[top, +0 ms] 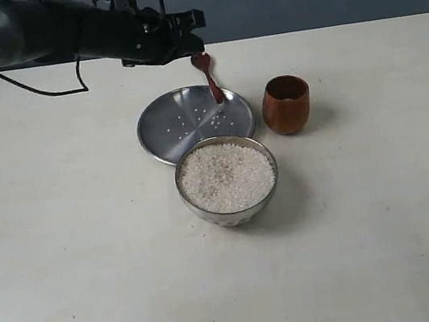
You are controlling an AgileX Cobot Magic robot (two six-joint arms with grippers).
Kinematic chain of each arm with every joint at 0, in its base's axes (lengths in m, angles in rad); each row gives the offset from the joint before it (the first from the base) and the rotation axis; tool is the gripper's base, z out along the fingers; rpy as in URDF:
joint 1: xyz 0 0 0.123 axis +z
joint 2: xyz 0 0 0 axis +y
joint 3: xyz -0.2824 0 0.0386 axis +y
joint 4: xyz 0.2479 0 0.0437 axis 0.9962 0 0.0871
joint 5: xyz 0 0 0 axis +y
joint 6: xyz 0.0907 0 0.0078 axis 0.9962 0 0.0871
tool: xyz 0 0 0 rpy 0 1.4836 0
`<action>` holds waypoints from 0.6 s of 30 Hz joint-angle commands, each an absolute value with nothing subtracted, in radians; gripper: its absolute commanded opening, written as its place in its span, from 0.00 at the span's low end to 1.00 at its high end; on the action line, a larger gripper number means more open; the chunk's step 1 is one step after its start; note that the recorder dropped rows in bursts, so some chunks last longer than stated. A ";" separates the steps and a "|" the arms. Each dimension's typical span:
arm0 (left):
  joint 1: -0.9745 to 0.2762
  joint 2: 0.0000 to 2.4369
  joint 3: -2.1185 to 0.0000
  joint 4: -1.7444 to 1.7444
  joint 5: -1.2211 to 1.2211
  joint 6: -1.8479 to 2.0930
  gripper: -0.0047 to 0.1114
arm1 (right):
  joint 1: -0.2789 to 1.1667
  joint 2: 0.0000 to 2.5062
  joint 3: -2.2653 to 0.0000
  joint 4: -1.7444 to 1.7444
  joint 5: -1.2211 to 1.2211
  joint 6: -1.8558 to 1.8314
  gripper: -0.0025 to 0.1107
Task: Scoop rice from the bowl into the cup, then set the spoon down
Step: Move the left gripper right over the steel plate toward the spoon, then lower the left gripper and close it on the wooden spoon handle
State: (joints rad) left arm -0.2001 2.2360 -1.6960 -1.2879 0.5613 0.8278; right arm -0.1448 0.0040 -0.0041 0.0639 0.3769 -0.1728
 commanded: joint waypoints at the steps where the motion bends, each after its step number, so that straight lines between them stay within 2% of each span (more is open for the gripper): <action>1: -0.204 2.295 -1.781 -1.128 0.577 0.649 0.04 | -0.151 0.000 0.000 0.057 0.364 -0.179 0.02; 7: -0.204 2.374 -1.880 -0.916 0.636 0.446 0.04 | -0.151 0.000 0.000 0.057 0.364 -0.179 0.02; 15: -0.207 2.449 -1.970 -0.911 0.654 0.425 0.04 | -0.151 0.000 0.000 0.057 0.364 -0.179 0.02; 17: -0.214 2.467 -1.998 -0.915 0.652 0.425 0.13 | -0.151 0.000 0.000 0.057 0.364 -0.179 0.02; 18: -0.219 2.479 -2.016 -0.918 0.652 0.425 0.23 | -0.151 0.000 0.000 0.057 0.366 -0.179 0.02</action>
State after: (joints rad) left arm -0.2021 2.4657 -1.9913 -0.9070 0.6498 0.4286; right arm -0.1448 0.0040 -0.0041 0.0639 0.3769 -0.1728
